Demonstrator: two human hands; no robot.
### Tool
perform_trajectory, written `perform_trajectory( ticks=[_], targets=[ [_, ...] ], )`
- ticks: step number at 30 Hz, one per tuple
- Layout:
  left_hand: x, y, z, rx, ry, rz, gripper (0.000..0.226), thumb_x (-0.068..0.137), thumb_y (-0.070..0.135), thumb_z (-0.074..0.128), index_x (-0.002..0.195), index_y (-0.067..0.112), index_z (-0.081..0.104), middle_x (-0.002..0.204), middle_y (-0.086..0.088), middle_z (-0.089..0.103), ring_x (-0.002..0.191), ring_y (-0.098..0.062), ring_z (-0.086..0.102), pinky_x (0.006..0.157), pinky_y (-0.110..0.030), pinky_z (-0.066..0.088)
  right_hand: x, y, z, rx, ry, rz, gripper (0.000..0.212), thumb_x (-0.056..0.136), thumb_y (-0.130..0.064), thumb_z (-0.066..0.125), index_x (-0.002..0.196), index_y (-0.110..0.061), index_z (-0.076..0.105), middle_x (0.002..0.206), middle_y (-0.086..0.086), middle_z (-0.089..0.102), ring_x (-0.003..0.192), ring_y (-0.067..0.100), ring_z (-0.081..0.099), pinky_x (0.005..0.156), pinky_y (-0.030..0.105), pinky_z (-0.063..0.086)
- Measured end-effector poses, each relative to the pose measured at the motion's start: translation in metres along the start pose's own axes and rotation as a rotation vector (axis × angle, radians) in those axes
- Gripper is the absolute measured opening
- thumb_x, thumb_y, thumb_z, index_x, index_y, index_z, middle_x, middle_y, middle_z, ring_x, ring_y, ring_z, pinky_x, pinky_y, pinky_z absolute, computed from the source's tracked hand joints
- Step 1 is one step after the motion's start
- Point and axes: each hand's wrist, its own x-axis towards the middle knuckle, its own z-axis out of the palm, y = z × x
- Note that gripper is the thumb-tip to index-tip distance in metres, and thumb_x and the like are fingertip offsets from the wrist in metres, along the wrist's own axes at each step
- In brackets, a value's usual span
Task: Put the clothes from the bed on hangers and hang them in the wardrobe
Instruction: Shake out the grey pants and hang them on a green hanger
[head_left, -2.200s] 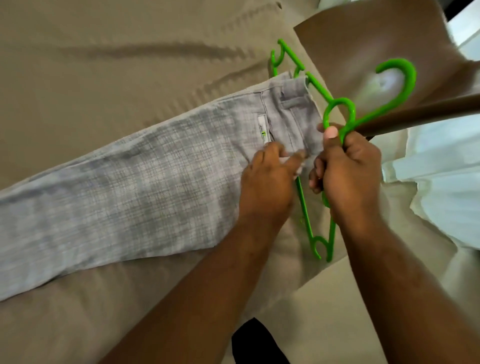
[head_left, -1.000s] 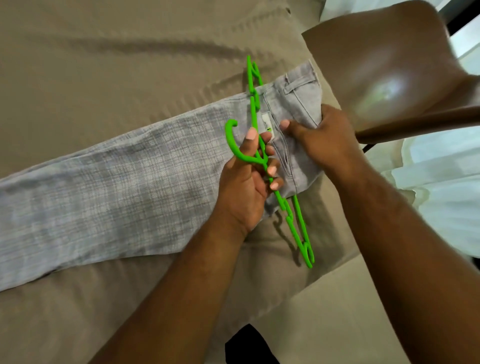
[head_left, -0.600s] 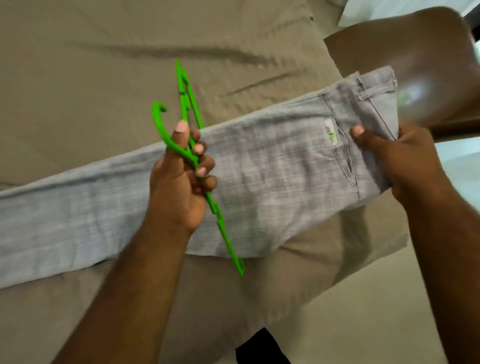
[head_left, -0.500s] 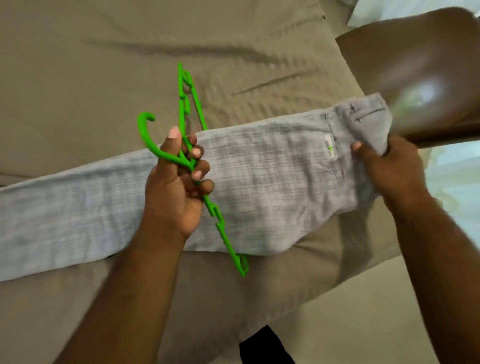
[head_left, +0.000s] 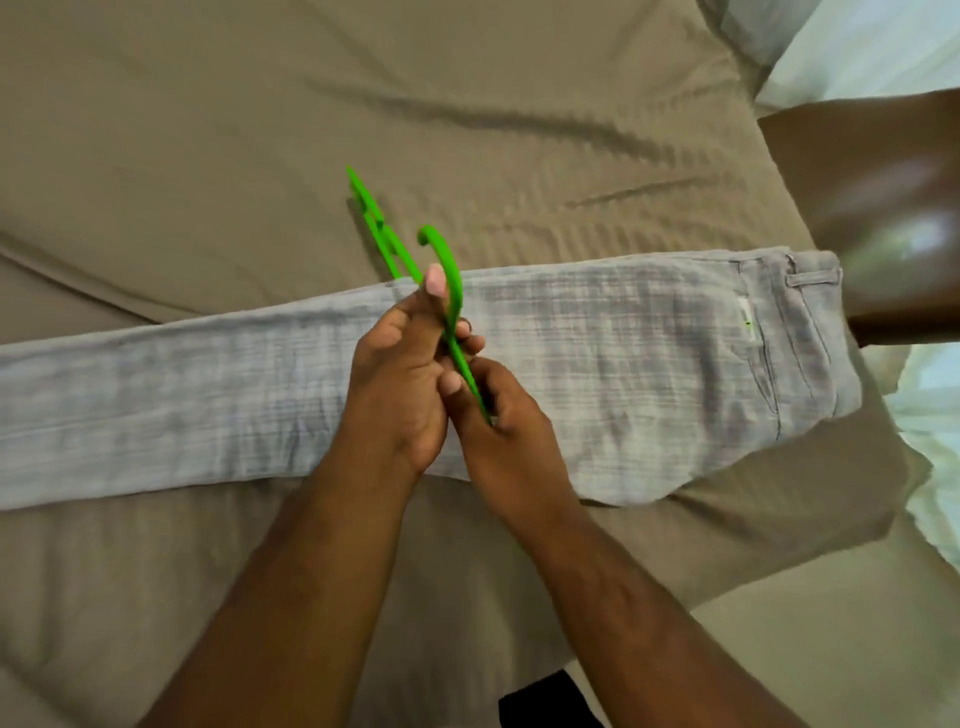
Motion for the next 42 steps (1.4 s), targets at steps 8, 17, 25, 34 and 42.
perform_trajectory(
  ticks=[8, 17, 25, 34, 42],
  targets=[
    [-0.013, 0.011, -0.077, 0.788, 0.023, 0.327, 0.037, 0.092, 0.033, 0.053, 0.127, 0.021, 0.059, 0.132, 0.001, 0.061, 0.119, -0.011, 0.059, 0.109, -0.044, 0.045, -0.007, -0.037, 0.013, 0.004, 0.185, -0.057, 0.025, 0.105, -0.029, 0.052, 0.095, -0.024, 0.074, 0.061, -0.019, 0.059, 0.058, 0.001, 0.052, 0.060, 0.022, 0.039],
    [-0.126, 0.058, -0.023, 1.186, -0.192, 0.548, 0.087, 0.071, 0.043, 0.045, 0.155, 0.031, 0.024, 0.160, 0.007, 0.025, 0.149, -0.011, 0.020, 0.122, -0.031, 0.022, -0.067, -0.213, -0.041, 0.143, 0.133, -0.098, 0.027, 0.105, -0.022, 0.052, 0.090, -0.015, 0.073, 0.051, -0.005, 0.039, 0.048, 0.011, 0.031, 0.044, 0.020, 0.025],
    [-0.208, 0.222, 0.073, 1.099, -0.076, 0.892, 0.033, 0.093, 0.020, 0.064, 0.117, 0.032, 0.046, 0.112, 0.011, 0.053, 0.098, -0.002, 0.054, 0.083, -0.025, 0.049, -0.147, -0.417, -0.088, 0.268, 0.027, -0.261, 0.028, 0.107, -0.021, 0.048, 0.108, 0.001, 0.066, 0.055, -0.001, 0.038, 0.051, 0.013, 0.031, 0.048, 0.022, 0.021],
    [-0.291, 0.397, 0.133, 0.951, -0.020, 1.314, 0.011, 0.087, 0.027, 0.071, 0.088, 0.025, 0.060, 0.080, 0.010, 0.060, 0.069, -0.007, 0.053, 0.064, -0.020, 0.046, -0.234, -0.589, -0.110, 0.227, 0.063, -0.541, 0.031, 0.105, -0.018, 0.046, 0.104, 0.007, 0.064, 0.055, 0.005, 0.047, 0.046, 0.017, 0.038, 0.040, 0.024, 0.035],
    [-0.343, 0.438, 0.171, 0.867, -0.139, 1.400, 0.023, 0.089, 0.032, 0.073, 0.109, 0.026, 0.063, 0.102, 0.009, 0.067, 0.091, -0.006, 0.066, 0.084, -0.028, 0.058, -0.268, -0.656, -0.097, -0.074, -0.042, -0.584, 0.030, 0.103, -0.019, 0.051, 0.109, 0.005, 0.067, 0.059, 0.002, 0.047, 0.049, 0.012, 0.040, 0.040, 0.024, 0.032]
  ],
)
